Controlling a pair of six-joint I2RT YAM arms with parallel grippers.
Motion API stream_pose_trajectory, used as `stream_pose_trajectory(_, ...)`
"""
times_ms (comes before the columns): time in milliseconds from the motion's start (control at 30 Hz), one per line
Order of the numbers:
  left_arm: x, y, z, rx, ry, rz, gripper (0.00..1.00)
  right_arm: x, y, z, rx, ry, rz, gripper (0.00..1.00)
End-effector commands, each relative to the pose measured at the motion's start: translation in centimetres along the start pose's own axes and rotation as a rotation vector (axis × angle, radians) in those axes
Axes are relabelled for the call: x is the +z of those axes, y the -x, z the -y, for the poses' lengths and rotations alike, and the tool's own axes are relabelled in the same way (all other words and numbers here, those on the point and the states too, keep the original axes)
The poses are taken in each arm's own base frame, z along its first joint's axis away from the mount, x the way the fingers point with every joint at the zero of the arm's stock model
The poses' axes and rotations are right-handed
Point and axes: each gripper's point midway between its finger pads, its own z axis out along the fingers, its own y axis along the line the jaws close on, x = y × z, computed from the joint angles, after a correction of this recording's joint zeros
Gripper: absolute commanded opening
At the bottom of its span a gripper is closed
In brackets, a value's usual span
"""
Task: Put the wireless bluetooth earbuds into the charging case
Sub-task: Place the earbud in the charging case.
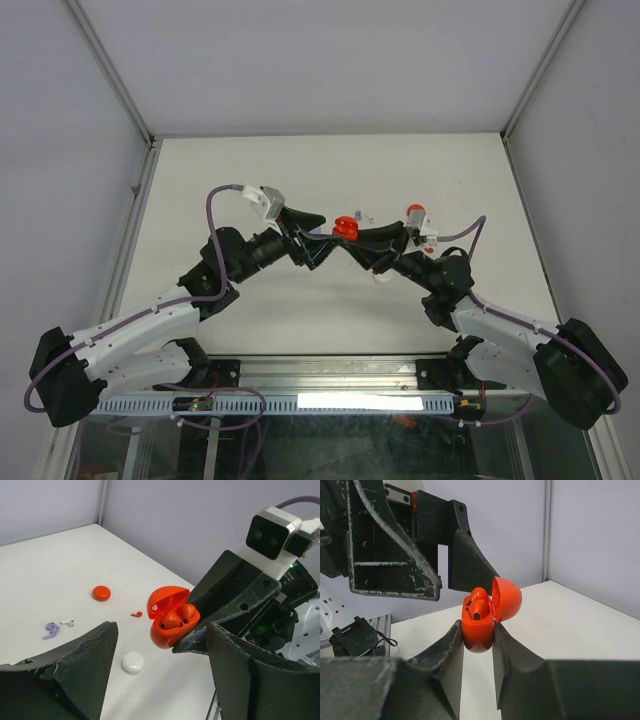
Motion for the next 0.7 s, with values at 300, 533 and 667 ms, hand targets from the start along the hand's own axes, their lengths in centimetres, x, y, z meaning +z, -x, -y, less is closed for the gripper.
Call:
stream_pose_trajectory(300, 0.5, 3.0, 1.9, -0.173, -0.132, -0.088, 0.84, 0.4, 1.5, -1.7, -0.027, 0.096, 0.013, 0.00)
stream_pose_trajectory(533, 1.0, 1.3, 1.8, -0.235, -0.171, -0.171, 0.88, 0.8, 2.1, -2.6, -0.021, 0.146, 0.014, 0.00)
stream_pose_trajectory(667, 1.2, 0.9, 2.6, -0.249, -0.226, -0.202, 0.87, 0.9, 1.9, -2.9, -0.005, 0.169, 0.004, 0.00)
